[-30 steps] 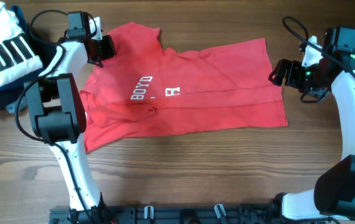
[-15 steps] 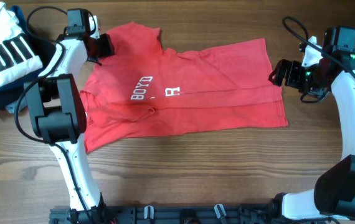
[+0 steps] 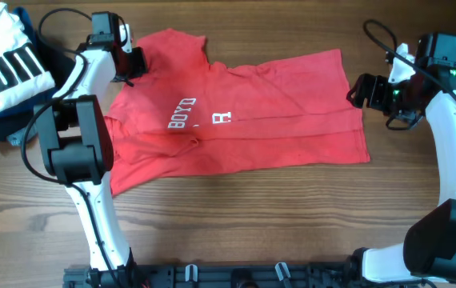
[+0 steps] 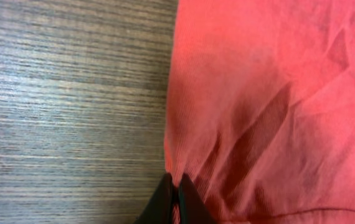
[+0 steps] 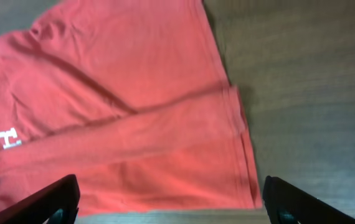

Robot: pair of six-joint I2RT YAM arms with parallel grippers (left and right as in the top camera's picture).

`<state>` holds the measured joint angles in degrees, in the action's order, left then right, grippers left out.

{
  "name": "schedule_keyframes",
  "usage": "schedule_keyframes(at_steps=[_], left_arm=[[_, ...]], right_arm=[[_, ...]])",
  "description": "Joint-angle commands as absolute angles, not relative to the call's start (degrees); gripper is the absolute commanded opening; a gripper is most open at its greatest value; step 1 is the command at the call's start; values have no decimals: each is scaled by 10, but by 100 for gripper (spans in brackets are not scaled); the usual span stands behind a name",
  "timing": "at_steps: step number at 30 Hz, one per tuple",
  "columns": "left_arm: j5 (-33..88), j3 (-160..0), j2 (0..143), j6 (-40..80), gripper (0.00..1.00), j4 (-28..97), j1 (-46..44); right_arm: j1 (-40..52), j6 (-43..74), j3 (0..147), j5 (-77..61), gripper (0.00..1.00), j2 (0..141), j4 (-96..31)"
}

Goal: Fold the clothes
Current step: 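Grasp the shirt's top edge with both grippers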

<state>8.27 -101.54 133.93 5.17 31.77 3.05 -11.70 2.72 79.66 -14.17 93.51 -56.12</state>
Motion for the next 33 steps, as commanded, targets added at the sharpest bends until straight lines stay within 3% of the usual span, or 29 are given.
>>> schedule_keyframes(at_steps=[1,14,25,33], left_arm=[[123,-1009,1333,52,4,324,33],[134,-1009,1293,104,4,370,45],[134,-1009,1293,125,4,410,50],[134,-1009,1293,124,4,425,50]], right_arm=[[-114,30,805,-149,90,934,-525],[-108,27,824,-151,86,1076,-321],[-39,34,826,-117,83,1224,-14],[-37,65,848,-81,92,1316,33]])
